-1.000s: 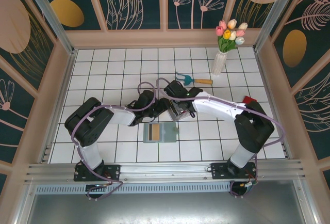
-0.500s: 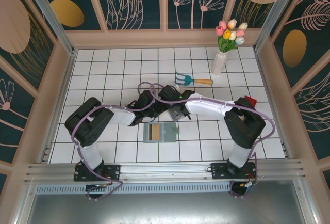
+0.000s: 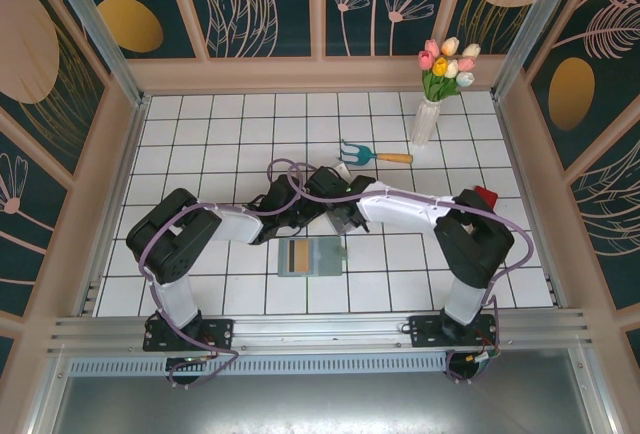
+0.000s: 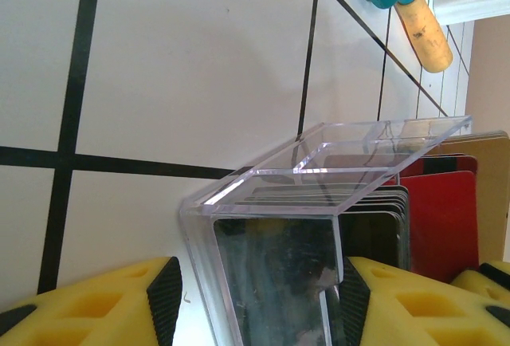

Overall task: Put the credit cards into the card holder
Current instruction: Pick up the credit card from the storage box.

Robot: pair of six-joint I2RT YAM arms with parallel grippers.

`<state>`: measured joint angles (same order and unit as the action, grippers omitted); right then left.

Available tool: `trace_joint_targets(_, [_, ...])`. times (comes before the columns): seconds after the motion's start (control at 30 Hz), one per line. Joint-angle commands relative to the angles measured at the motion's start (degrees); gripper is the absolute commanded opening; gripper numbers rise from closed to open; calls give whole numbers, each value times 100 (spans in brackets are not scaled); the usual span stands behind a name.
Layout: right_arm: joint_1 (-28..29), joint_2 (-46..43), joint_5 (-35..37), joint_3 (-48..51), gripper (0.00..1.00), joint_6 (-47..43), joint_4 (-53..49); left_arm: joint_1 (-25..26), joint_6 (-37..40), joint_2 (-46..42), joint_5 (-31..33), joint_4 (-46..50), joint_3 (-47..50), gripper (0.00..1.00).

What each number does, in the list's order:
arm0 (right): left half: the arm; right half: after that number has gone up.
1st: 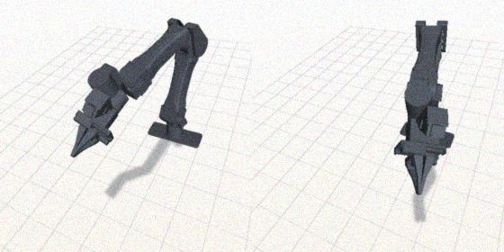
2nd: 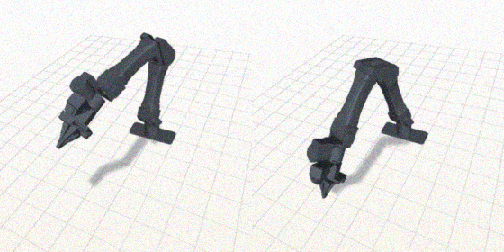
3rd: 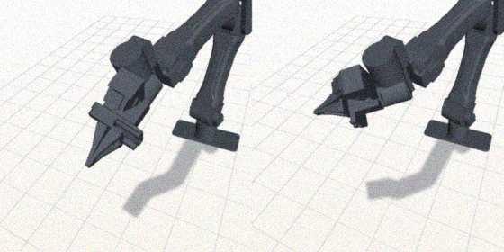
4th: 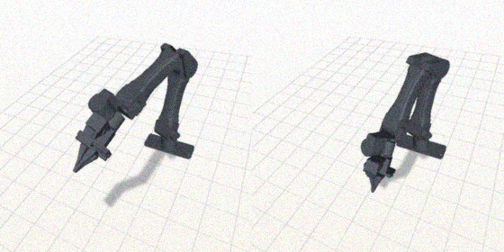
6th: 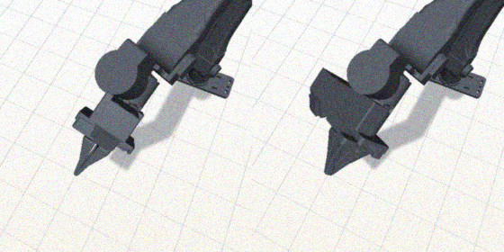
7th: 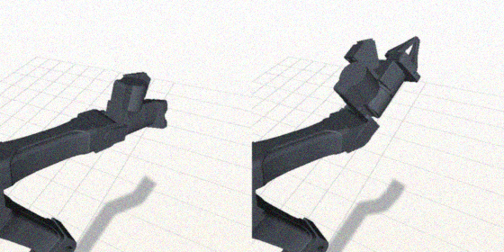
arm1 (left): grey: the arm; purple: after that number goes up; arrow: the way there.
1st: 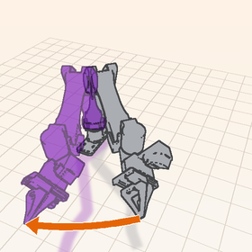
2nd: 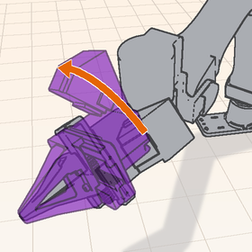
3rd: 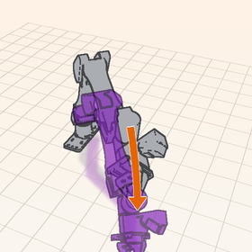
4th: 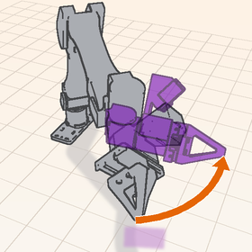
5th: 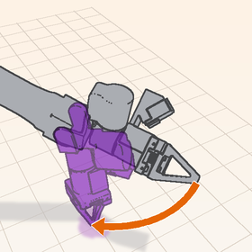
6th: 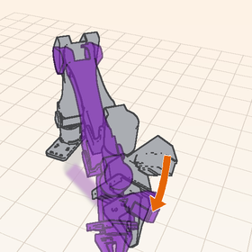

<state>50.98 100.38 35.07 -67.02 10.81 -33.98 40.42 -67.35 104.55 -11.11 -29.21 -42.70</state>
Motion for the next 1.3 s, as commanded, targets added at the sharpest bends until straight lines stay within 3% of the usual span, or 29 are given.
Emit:
trace_joint_targets(0.0, [-124, -142, 394, -21, 16, -6, -439, -1, 4, 473, 303, 858, 244, 56])
trace_joint_targets(0.17, [-128, -164, 486, 5, 16, -12, -443, -5, 19, 463, 285, 870, 235, 56])
trace_joint_targets(0.27, [-132, -195, 430, -3, 10, -34, -421, -1, 27, 464, 294, 884, 225, 56])
trace_joint_targets(0.33, [-132, -233, 357, -30, 1, -11, -430, -7, 27, 466, 285, 891, 218, 56])
trace_joint_targets(0.83, [-157, -757, -399, -232, 0, 234, -567, -2, 131, 331, 323, 1019, 159, 56])
trace_joint_targets(1.27, [-780, -1782, -2281, 180, 0, 829, 144, 0, 498, -686, 323, 996, 121, 65])
